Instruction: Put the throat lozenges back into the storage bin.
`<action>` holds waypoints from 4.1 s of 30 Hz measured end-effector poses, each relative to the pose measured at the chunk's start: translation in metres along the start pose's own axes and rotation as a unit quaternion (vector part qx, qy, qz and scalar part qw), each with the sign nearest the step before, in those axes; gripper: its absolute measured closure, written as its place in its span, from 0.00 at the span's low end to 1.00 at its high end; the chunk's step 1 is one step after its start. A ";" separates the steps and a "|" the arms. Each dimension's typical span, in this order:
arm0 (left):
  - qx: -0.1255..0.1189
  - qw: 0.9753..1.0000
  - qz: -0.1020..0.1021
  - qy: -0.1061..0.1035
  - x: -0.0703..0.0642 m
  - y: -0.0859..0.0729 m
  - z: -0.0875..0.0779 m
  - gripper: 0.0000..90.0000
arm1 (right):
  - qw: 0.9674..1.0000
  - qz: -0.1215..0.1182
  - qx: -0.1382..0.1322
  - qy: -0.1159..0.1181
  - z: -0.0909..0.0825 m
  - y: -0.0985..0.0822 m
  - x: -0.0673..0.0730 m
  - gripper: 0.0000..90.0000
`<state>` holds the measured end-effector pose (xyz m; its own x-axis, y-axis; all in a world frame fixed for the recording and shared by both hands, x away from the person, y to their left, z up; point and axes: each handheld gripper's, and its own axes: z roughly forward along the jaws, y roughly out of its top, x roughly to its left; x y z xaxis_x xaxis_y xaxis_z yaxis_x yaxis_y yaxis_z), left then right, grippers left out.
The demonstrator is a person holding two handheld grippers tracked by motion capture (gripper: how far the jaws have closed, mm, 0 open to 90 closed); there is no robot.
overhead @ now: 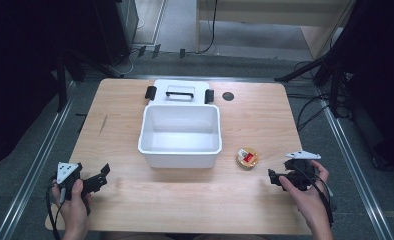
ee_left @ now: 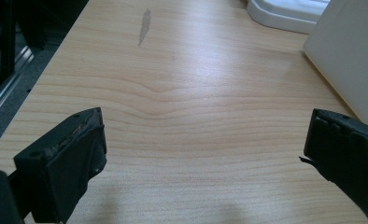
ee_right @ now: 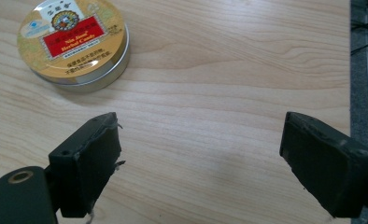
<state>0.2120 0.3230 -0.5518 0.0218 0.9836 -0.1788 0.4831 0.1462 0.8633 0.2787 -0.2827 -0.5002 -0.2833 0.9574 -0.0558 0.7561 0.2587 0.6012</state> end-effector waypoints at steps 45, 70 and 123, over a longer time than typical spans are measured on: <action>0.009 1.000 -0.006 -0.005 0.001 0.001 0.002 0.00 | 0.955 -0.093 0.276 0.062 0.055 0.105 0.075 0.15; 0.008 1.000 -0.009 -0.006 0.002 0.001 0.003 0.00 | 0.956 -0.071 0.281 0.043 0.078 0.114 0.077 0.23; 0.007 1.000 -0.009 -0.003 0.001 0.001 0.003 0.00 | 0.965 -0.142 0.210 0.062 -0.022 0.217 0.134 0.23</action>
<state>0.2150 0.3241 -0.5523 0.0173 0.9801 -0.1977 0.4965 0.1632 0.8525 0.3918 -0.1010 -0.3594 -0.5636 0.8239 -0.0596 0.8024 0.5632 0.1972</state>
